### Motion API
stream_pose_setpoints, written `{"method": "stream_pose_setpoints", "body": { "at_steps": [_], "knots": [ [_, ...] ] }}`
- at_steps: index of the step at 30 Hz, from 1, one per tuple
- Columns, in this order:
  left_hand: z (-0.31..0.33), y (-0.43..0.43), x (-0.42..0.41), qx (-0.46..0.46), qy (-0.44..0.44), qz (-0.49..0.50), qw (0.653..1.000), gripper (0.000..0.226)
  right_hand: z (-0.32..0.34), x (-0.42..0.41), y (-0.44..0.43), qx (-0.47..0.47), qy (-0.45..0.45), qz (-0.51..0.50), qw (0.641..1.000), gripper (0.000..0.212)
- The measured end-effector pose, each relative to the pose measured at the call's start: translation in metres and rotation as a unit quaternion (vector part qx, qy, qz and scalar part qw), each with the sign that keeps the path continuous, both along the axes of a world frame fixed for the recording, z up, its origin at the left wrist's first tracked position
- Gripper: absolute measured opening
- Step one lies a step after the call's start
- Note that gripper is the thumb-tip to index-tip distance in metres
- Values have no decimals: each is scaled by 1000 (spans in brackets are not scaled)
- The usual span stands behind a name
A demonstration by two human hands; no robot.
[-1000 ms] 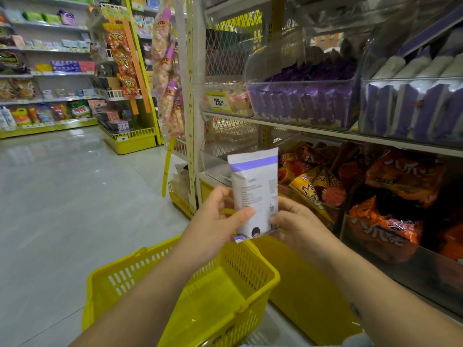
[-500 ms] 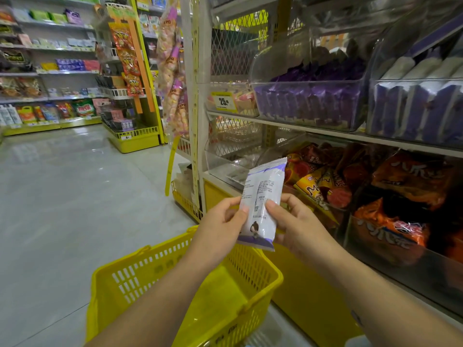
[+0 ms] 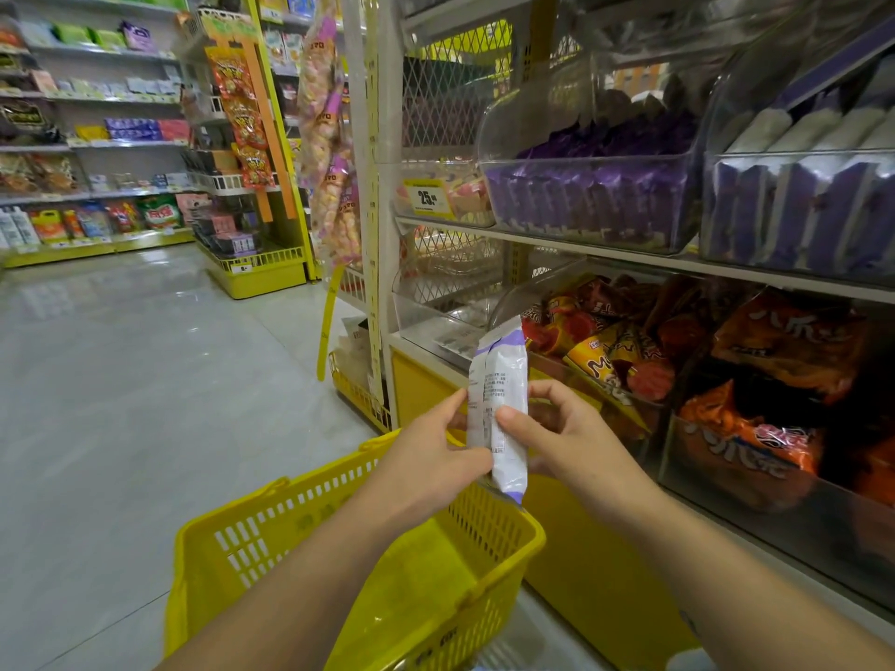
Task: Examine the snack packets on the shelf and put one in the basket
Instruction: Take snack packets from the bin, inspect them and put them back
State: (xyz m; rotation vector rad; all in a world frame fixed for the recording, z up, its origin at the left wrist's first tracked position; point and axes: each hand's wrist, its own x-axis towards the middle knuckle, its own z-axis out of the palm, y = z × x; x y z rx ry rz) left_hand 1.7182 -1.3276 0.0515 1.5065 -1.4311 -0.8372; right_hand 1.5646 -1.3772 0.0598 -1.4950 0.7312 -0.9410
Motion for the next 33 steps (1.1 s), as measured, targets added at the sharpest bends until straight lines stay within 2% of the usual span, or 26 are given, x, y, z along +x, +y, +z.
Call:
{"method": "stream_pose_setpoints", "body": {
  "at_steps": [7,11,14,23,27,33],
  "knots": [
    [4,5,6,69,-1,-70,995,75,-2,-2,-3,-1,6,21,1000,33],
    [2,5,4,62,3,-35,997,80,-4,-3,-2,-22,25,29,999,47],
    [0,3,3,54,10,0,998,80,-4,-2,-1,-29,29,29,999,50],
    [4,3,8,37,70,49,996,30,-4,-3,-1,-28,34,56,997,48],
    [6,2,10,25,100,50,993,24,-3,-6,-1,-39,43,79,995,48],
    [3,1,12,-23,98,71,992,18,-1,-8,-1,-41,25,107,993,38]
  ]
}}
